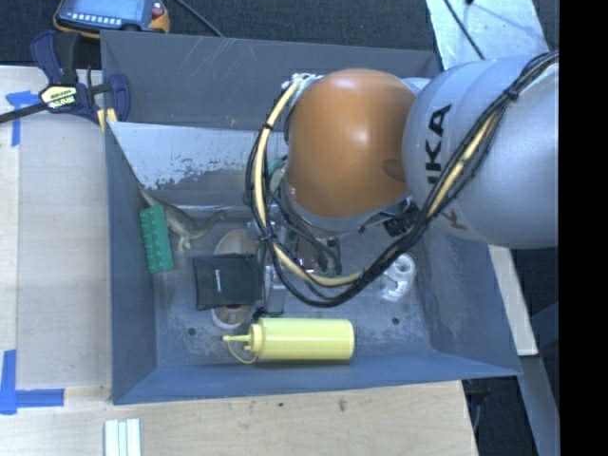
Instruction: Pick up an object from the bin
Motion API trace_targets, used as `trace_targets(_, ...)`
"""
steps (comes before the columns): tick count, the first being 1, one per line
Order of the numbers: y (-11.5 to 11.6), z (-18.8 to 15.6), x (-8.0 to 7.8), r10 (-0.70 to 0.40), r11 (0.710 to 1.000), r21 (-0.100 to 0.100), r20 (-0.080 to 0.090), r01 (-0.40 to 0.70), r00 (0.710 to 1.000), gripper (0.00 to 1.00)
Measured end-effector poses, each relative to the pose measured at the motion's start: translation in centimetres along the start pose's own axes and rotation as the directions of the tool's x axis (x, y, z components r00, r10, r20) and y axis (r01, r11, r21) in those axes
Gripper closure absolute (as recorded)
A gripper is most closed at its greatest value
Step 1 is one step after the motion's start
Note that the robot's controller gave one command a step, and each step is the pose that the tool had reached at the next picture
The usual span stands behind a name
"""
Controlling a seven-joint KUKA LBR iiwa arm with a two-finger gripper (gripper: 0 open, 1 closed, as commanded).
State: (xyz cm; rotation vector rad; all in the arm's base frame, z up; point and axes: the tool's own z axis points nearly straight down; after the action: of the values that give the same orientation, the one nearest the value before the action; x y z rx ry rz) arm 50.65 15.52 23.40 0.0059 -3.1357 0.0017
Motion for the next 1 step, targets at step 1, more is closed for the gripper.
trace_targets(1, -0.08, -0.47, -0.16, 0.003, 1.0, -0.002, 0.009, -0.003, 1.0, 0.0)
